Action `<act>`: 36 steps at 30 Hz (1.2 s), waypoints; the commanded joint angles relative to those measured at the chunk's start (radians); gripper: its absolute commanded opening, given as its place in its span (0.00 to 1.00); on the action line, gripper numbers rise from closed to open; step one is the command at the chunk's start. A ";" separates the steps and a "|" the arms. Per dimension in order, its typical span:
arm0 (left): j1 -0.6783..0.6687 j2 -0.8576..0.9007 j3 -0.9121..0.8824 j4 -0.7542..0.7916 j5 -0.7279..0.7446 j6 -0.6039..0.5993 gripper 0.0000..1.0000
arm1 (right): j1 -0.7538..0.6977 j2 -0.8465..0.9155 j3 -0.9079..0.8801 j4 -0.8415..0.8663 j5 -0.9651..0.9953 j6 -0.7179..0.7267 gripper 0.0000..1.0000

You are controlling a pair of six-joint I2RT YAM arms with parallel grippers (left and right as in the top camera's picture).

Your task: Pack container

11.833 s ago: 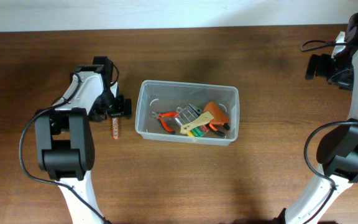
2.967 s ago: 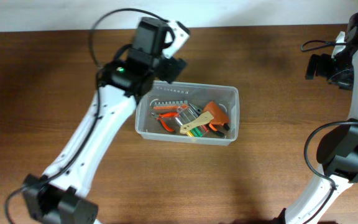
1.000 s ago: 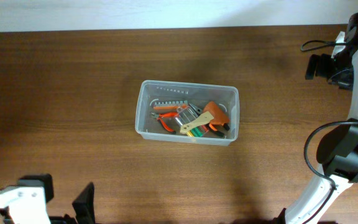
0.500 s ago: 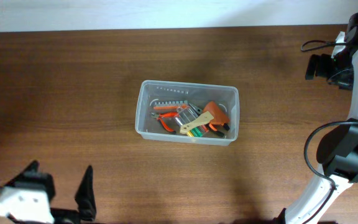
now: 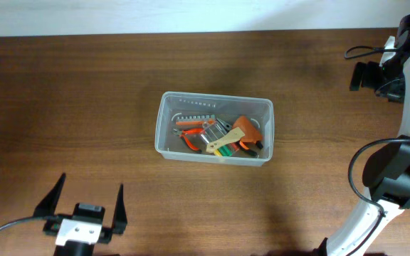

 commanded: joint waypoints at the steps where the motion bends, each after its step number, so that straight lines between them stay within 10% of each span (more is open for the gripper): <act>1: 0.006 -0.026 -0.118 0.090 0.018 0.026 0.99 | 0.002 0.000 -0.005 0.000 0.005 0.009 0.99; 36: 0.037 -0.123 -0.700 0.607 -0.173 -0.139 0.99 | 0.002 0.000 -0.005 0.000 0.005 0.009 0.99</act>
